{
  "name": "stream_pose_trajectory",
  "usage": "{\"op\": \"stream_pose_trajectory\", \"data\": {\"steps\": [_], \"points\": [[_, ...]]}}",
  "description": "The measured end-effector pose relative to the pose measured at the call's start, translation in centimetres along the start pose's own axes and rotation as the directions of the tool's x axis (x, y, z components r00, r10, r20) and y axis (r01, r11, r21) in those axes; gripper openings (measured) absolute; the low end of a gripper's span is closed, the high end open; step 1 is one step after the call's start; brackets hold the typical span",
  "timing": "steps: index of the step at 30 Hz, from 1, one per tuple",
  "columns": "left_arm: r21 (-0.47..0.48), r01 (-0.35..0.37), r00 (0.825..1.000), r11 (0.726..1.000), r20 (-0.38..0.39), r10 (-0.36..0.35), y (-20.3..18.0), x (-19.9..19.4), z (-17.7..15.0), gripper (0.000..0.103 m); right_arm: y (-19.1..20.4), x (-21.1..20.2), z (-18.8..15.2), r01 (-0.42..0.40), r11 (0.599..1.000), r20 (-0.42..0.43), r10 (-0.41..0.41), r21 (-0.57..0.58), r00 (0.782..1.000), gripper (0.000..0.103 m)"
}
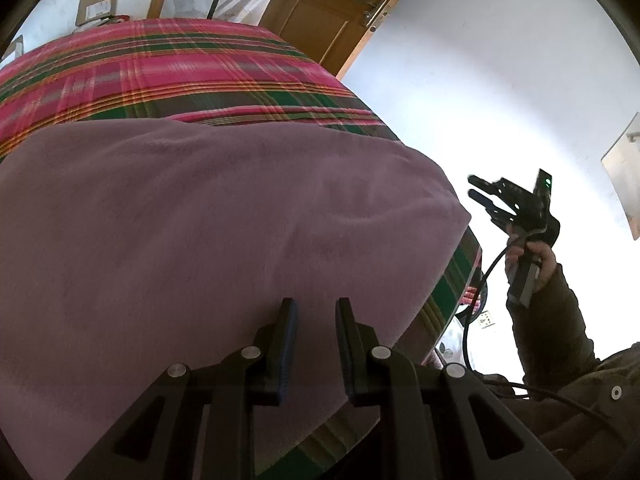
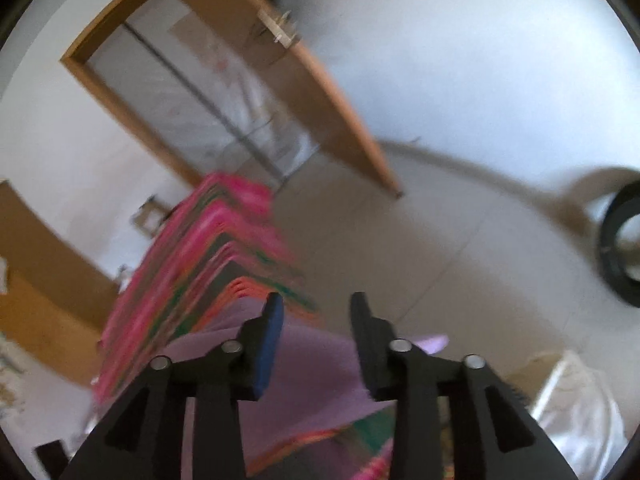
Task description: Fold clothes
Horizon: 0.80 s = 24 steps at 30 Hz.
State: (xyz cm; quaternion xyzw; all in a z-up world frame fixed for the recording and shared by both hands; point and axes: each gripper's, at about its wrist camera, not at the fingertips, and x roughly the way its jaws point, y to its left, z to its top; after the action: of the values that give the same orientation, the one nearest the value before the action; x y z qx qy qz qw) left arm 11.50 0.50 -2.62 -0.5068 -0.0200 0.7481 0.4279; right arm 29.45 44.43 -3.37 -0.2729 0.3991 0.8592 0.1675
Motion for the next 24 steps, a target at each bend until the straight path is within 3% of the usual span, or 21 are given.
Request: {"op": "stream_pose_trajectory", "data": {"steps": [6,12,17,19,22,24], "points": [[-0.012,0.021,1.0,1.0,0.0,-0.021,0.3,-0.1,0.1,0.02,1.1,3.9,0.2,-0.087,0.994,-0.161,0.076,-0.067,0.984,0.038],[-0.023,0.041,0.999,0.999,0.001,-0.041,0.7,0.0,0.4,0.02,1.3,4.3,-0.4,-0.155,0.985,-0.194,0.138,-0.079,0.971,0.039],[-0.031,0.053,0.999,0.998,0.004,-0.052,0.8,0.1,0.4,0.02,2.9,3.8,-1.4,-0.102,0.972,-0.175,0.065,-0.211,0.982,0.032],[-0.03,0.05,0.999,0.998,0.004,-0.05,0.8,0.0,0.4,0.02,3.7,3.5,-1.8,-0.078,0.963,-0.154,0.039,-0.259,0.987,0.021],[-0.025,0.039,0.999,0.999,0.004,-0.039,0.6,0.2,0.5,0.02,5.2,3.1,-2.6,-0.016,0.932,-0.109,-0.025,-0.361,0.994,0.01],[-0.024,0.035,0.999,0.999,0.005,-0.035,0.5,0.1,0.4,0.02,6.1,2.8,-3.1,0.021,0.906,-0.088,-0.064,-0.424,0.994,0.009]]}}
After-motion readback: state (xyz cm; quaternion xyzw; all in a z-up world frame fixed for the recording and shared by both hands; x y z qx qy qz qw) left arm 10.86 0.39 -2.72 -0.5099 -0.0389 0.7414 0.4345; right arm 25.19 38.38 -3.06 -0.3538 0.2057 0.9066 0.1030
